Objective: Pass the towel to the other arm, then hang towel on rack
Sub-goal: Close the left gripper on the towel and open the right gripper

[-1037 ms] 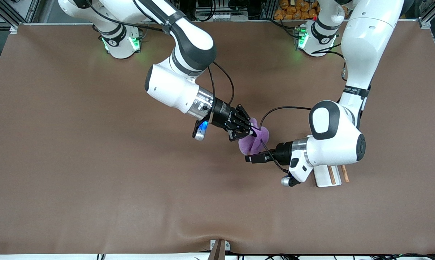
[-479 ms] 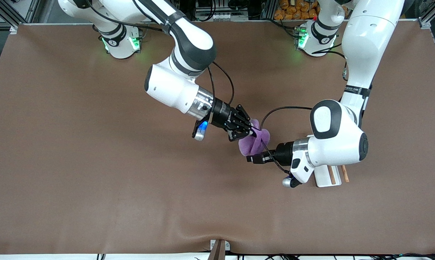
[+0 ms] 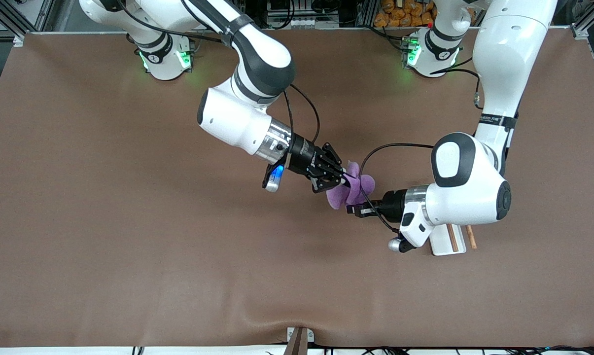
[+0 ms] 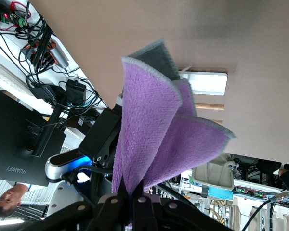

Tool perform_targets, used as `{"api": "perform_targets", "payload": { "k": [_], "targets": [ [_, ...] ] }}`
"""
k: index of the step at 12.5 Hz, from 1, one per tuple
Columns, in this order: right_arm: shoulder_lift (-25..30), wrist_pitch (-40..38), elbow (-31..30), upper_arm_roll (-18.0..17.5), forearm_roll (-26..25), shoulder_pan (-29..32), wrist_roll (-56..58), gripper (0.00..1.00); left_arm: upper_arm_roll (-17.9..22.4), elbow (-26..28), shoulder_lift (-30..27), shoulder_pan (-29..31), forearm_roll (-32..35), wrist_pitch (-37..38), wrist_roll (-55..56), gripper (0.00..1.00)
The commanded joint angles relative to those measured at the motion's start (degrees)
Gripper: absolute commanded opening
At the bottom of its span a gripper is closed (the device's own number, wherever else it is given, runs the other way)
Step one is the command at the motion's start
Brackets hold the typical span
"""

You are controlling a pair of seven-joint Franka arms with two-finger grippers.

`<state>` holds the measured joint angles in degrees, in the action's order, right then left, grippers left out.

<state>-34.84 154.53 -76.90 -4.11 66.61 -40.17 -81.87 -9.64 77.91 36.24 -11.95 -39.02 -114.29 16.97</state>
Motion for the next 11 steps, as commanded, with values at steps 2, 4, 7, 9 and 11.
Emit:
{"api": "perform_targets", "payload": {
  "k": [2,4,7,9,11],
  "targets": [
    [-0.6,-0.2,1.4,0.0,0.4,0.2,-0.5,0.00,0.3,0.4,-5.7,1.6,8.5,2.4,0.5,0.00],
    [-0.5,-0.3,1.4,0.0,0.4,0.3,-0.4,0.44,0.1,0.3,-8.1,6.3,12.3,7.5,-0.4,0.00],
    [-0.5,-0.3,1.1,0.1,0.3,0.5,-0.4,1.00,0.3,0.3,-12.6,11.4,16.2,14.2,-5.9,0.00],
    [-0.5,-0.4,0.8,0.2,-0.2,0.7,-0.3,1.00,0.3,0.3,-14.9,13.3,21.3,19.1,-5.9,0.00],
    [-0.3,-0.7,-0.4,0.3,-2.5,1.8,-0.2,1.00,0.4,0.3,-17.1,14.4,26.9,23.6,-5.8,0.00]
  ]
}}
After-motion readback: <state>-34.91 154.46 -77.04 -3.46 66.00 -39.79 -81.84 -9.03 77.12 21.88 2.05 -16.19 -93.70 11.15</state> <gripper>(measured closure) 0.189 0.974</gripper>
